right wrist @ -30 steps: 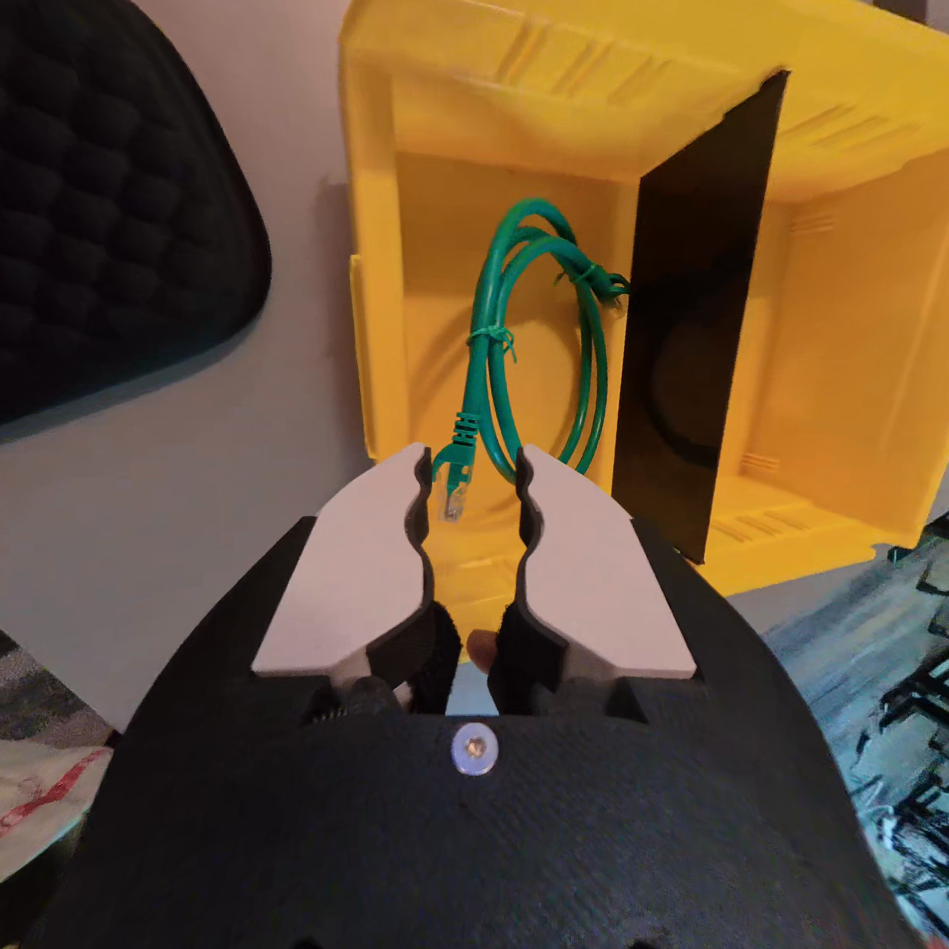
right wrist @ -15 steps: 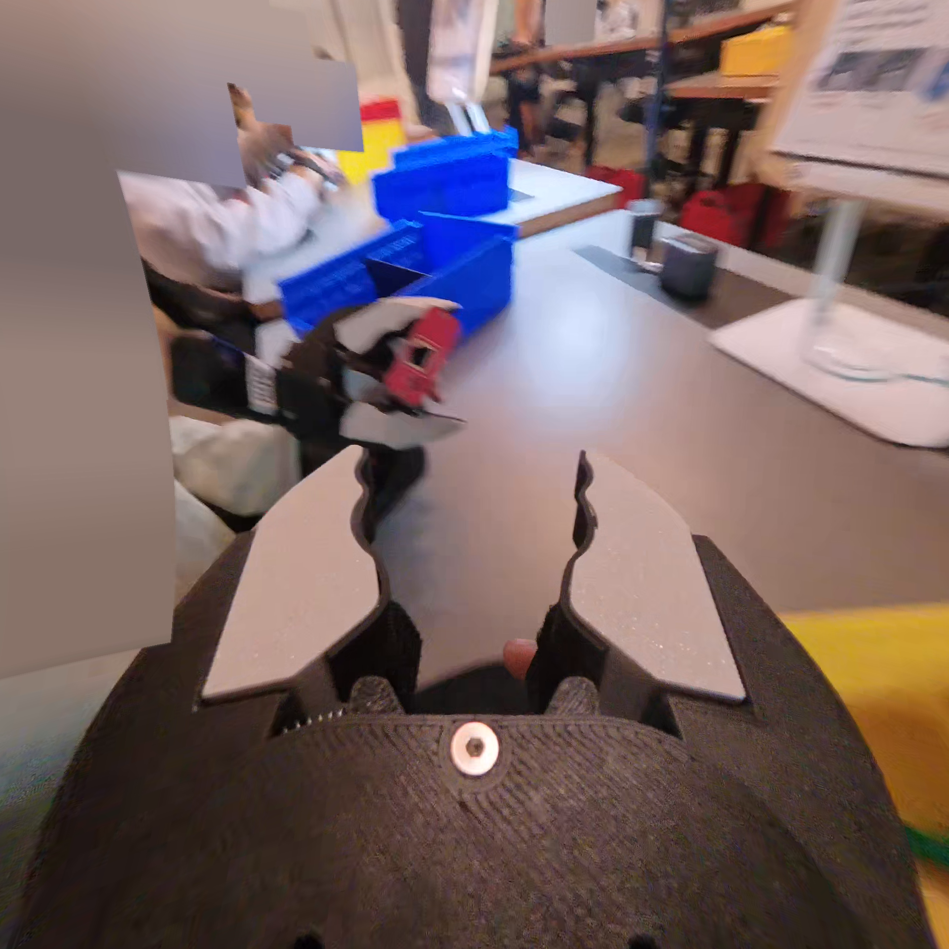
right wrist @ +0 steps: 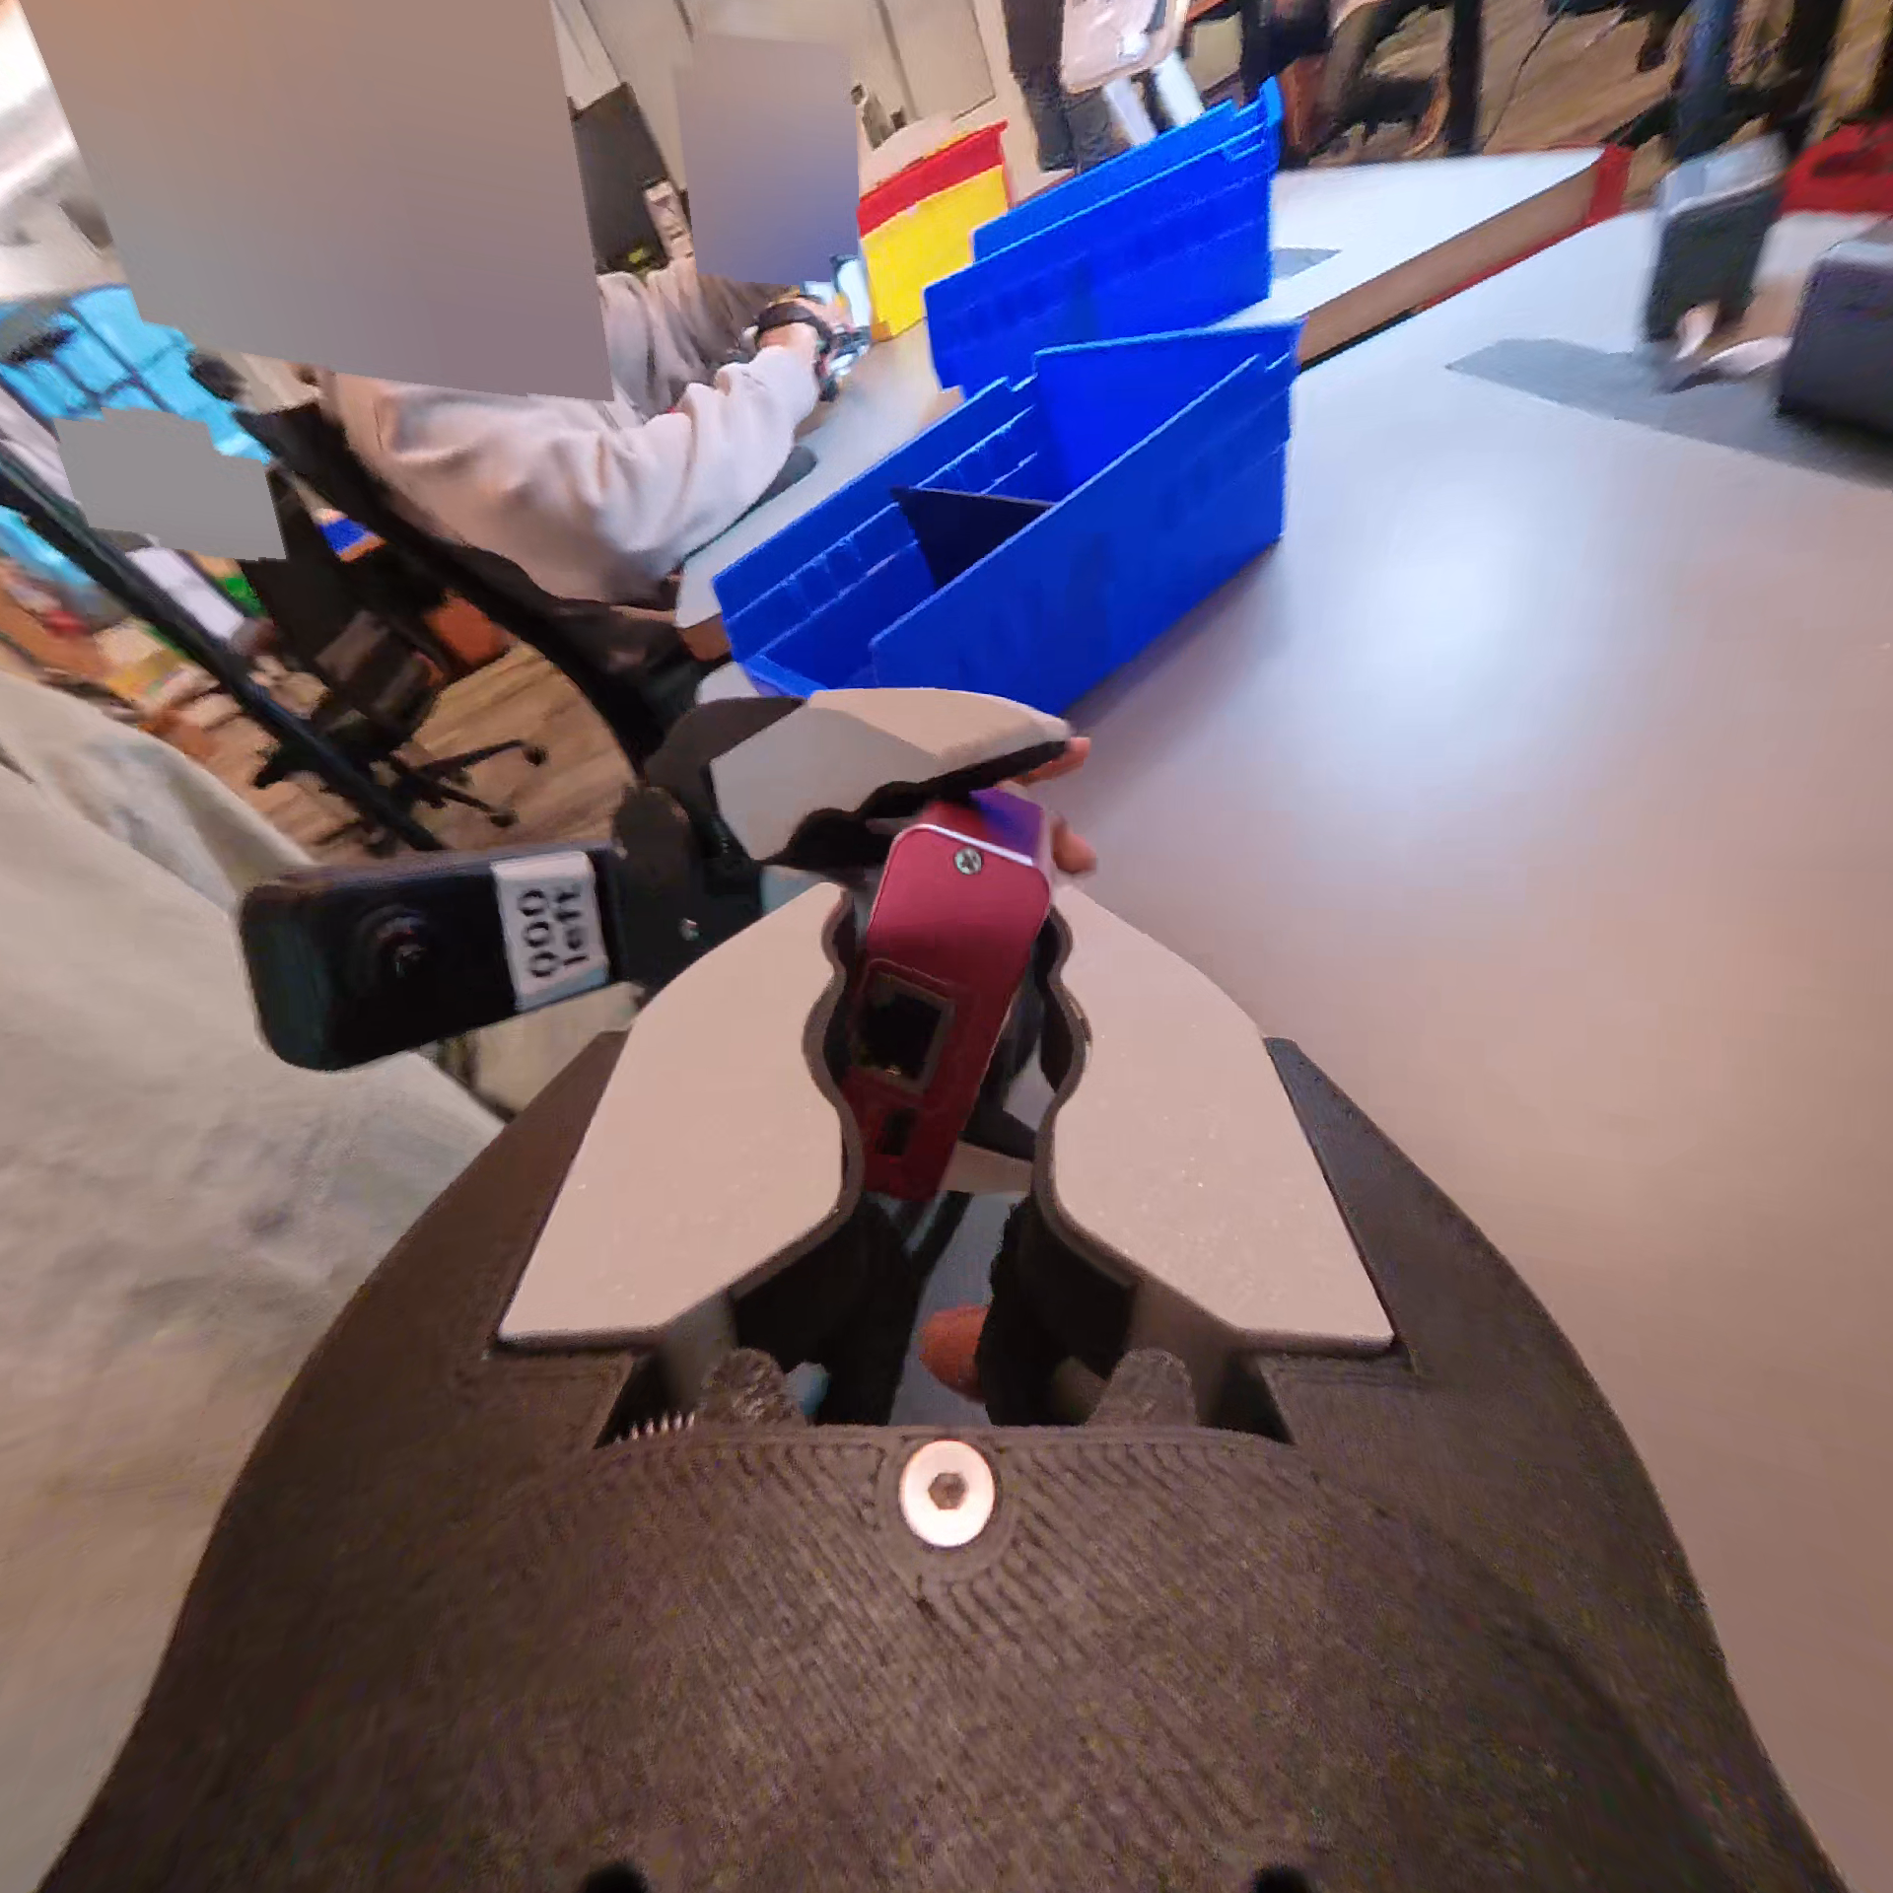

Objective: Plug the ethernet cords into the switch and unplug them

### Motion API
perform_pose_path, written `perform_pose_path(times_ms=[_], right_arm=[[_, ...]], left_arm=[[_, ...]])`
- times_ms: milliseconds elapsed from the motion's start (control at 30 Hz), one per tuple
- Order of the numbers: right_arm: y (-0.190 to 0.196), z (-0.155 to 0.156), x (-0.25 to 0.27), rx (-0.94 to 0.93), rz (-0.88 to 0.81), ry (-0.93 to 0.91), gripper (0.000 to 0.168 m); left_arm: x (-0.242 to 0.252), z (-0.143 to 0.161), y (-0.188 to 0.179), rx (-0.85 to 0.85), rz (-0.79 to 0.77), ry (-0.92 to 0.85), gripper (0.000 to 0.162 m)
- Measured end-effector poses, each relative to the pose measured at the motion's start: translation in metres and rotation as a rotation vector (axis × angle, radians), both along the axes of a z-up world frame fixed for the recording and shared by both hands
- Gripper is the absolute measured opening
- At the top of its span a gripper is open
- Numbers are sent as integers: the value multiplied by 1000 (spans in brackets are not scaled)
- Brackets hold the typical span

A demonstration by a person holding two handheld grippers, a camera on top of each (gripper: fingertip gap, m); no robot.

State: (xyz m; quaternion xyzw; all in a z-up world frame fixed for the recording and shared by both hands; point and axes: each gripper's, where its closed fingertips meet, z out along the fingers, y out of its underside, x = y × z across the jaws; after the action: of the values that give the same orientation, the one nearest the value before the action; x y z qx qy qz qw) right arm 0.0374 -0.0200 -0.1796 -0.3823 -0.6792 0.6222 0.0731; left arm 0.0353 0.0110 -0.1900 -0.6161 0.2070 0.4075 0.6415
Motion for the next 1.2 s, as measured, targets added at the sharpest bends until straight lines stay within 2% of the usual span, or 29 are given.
perform_pose_path(times_ms=[100, 133, 233, 300, 333, 400, 500, 600, 733, 800, 833, 900, 1000, 1033, 1067, 1100, 1200], right_arm=[[15, 7, 3, -48, -61, 91, 29], [22, 12, 4, -100, -91, 115, 29], [46, 33, 8, -174, -212, 268, 28], [59, 47, 11, -159, -300, 392, 27], [62, 57, 14, -157, -329, 471, 27], [64, 76, 21, -203, -371, 591, 27], [63, 101, 31, -353, -398, 716, 27], [56, 113, 40, -545, -385, 759, 27], [33, 107, 50, -703, -309, 758, 29], [23, 97, 51, -751, -295, 730, 29], [21, 90, 49, -769, -305, 712, 28], [20, 77, 46, -803, -333, 666, 29], [15, 55, 46, -806, -308, 560, 28], [14, 45, 44, -756, -301, 515, 28], [13, 34, 44, -683, -303, 476, 34], [14, 26, 43, -604, -309, 451, 48], [7, 3, 45, -284, -226, 354, 63]], left_arm=[[12, 14, -6, 76, -111, -59, 73], [13, 26, -12, 142, -134, -109, 82], [9, 79, -46, 460, -199, -334, 90], [6, 100, -67, 614, -250, -520, 86], [7, 101, -68, 618, -291, -640, 73], [31, 90, -52, 485, -511, -948, 60], [62, 61, -20, 260, -772, -1438, 63], [60, 55, -3, 328, -878, -1678, 68], [52, 71, -1, 423, -895, -1621, 62], [52, 82, -7, 447, -951, -1574, 46], [54, 85, -11, 430, -979, -1532, 27], [51, 75, -12, 373, -875, -1449, 26], [48, 58, -18, 158, -781, -1378, 26], [45, 52, -22, 81, -734, -1347, 26], [41, 43, -27, -11, -678, -1311, 27], [36, 32, -32, -112, -613, -1270, 26], [21, -3, -47, -366, -422, -1149, 26]])
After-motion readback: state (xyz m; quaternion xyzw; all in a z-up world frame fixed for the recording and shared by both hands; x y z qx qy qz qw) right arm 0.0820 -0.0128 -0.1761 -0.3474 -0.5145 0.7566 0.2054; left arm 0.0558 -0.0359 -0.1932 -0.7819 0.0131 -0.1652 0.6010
